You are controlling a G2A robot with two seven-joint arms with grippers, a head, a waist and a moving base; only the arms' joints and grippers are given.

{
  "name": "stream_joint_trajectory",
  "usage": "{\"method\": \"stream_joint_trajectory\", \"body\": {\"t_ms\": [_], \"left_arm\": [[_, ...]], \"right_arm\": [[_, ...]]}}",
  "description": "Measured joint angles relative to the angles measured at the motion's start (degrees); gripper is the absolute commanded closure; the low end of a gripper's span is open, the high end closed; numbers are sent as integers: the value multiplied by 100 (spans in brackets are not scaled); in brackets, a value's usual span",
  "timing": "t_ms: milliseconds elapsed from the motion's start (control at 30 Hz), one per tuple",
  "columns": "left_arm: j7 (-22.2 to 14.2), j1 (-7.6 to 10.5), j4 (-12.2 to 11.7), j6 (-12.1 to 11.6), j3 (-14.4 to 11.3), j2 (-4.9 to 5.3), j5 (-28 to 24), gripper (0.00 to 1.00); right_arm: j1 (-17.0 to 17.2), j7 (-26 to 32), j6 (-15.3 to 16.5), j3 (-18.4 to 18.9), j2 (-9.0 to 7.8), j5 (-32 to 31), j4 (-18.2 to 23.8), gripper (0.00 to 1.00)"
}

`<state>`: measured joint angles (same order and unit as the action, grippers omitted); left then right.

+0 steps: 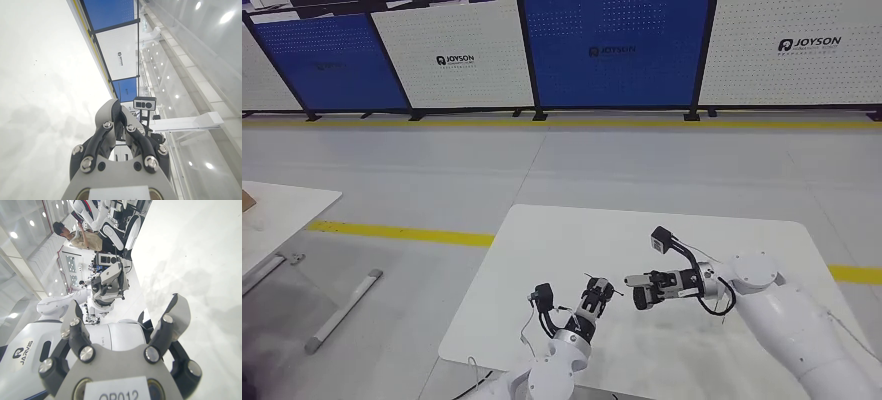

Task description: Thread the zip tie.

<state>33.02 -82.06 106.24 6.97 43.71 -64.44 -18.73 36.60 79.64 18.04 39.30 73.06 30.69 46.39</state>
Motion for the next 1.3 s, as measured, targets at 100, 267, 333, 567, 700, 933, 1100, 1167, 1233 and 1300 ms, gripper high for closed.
{"method": "stream_joint_trajectory", "body": {"t_ms": [100,267,333,567,700,933,1100,1167,1233,1300], "left_arm": [[0,0,0,0,0,0,0,100],[0,0,0,0,0,0,0,100],[0,0,0,0,0,0,0,100],[0,0,0,0,0,0,0,100],[0,0,0,0,0,0,0,100],[0,0,0,0,0,0,0,100],[0,0,0,0,0,0,0,100],[0,0,0,0,0,0,0,100],[0,0,0,0,0,0,0,100],[0,0,0,0,0,0,0,100]], "right_arm": [[83,-17,-63,-4,-4,2,104,0],[229,1,65,-26,-77,133,290,0],[239,1,74,-64,-107,162,310,52],[142,0,30,-86,-157,323,166,80],[86,0,-20,-161,-154,403,118,82],[-31,0,-78,-350,-100,539,-50,80],[-110,0,-77,-466,-66,591,-140,77],[-143,0,-85,-517,-51,607,-171,78],[-173,0,-87,-566,-36,626,-199,80],[-194,0,-81,-603,-23,645,-226,79]]}}
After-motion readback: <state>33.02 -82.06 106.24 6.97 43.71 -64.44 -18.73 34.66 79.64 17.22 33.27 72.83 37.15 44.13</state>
